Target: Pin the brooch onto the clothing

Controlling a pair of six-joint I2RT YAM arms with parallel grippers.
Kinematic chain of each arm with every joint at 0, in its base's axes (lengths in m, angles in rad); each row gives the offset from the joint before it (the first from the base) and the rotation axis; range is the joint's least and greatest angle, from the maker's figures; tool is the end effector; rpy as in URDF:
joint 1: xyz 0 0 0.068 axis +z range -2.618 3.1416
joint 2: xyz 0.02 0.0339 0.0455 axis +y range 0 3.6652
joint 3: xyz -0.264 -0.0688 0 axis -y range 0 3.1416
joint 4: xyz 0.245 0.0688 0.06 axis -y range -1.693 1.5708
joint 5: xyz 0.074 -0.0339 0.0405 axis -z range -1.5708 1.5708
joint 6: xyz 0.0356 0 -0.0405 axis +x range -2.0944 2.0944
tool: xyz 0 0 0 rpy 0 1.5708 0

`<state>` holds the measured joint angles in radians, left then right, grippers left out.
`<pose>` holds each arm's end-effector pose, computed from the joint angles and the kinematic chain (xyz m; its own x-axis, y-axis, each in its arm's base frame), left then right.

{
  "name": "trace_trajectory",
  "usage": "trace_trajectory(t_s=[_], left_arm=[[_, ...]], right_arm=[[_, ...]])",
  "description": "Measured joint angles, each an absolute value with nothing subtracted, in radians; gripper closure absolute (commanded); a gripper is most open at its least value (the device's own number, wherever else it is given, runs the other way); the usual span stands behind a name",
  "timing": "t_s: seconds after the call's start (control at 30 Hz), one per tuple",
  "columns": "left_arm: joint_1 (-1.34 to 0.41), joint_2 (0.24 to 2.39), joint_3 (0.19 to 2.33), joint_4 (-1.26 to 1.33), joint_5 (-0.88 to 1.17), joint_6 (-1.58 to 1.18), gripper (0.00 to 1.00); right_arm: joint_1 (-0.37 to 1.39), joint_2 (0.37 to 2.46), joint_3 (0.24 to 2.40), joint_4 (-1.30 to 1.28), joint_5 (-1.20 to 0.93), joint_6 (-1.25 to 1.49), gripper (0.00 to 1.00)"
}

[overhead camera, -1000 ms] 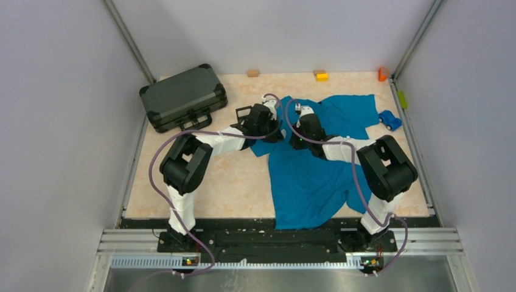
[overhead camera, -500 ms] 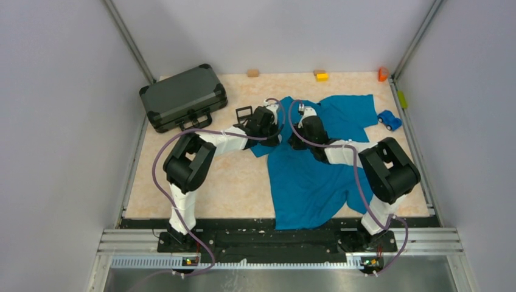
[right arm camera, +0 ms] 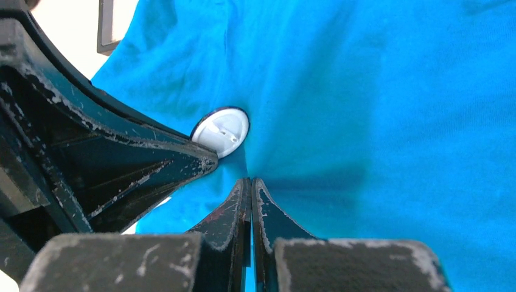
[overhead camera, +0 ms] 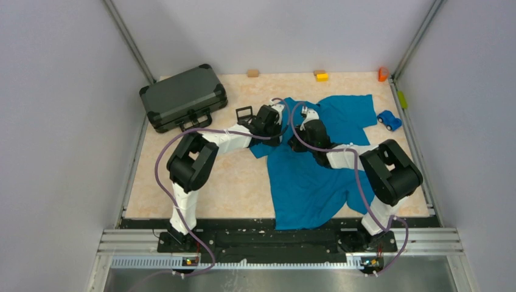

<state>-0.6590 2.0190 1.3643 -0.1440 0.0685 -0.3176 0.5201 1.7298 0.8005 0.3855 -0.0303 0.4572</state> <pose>0.3477 -0.2724 0.1714 -0.7407 0.1796 -0.6474 0.4393 0.8585 -0.2644 0.3034 0.1750 0.1571 -0.6321 0.1465 -0.7609 -0.2677 0.8802 0.3918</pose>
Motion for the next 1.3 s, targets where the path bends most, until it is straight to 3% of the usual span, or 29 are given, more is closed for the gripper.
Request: trace_trajectory(t_s=[1.3], left_arm=[[-0.676,2.053,1.379,-0.089,0.136,-0.317,1.00]], right_arm=[[0.520,1.762,0.773,0.442,-0.100,0.465,1.00]])
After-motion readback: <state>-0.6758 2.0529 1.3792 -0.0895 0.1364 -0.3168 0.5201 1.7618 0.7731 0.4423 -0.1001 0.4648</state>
